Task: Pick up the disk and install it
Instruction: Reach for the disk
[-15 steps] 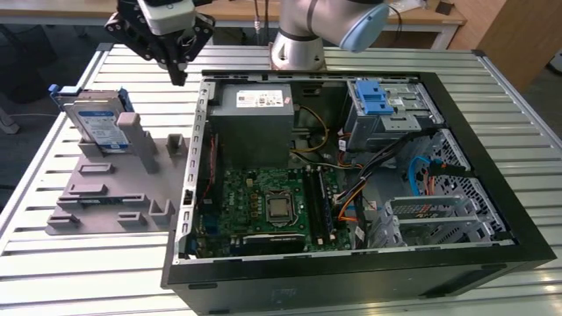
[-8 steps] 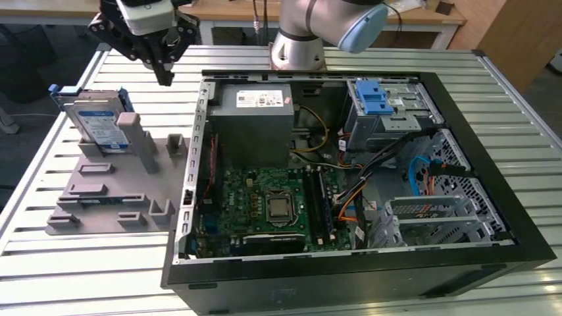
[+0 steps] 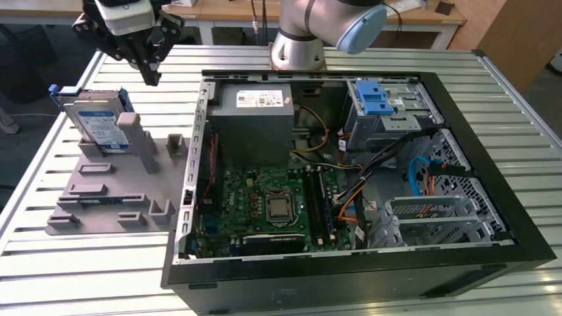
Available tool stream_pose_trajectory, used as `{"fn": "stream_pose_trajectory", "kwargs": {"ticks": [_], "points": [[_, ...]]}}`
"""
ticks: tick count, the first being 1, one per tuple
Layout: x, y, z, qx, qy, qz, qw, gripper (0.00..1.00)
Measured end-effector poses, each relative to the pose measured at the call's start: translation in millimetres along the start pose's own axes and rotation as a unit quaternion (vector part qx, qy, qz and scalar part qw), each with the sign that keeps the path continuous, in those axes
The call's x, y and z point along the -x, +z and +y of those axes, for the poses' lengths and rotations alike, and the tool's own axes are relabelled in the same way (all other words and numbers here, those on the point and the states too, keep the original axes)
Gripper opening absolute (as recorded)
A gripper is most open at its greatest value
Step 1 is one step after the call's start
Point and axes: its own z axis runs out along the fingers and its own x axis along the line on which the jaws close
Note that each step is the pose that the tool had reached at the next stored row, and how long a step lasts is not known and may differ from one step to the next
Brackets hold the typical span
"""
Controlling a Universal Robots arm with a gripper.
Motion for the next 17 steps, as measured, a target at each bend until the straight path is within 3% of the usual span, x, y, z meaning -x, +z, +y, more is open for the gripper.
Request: {"fn": "stream_pose_trajectory", "kwargs": {"ticks": [17], "points": [[-39.0,1.5,4.4,0.0001,0.0,0.0013,1.0,0.11]]}}
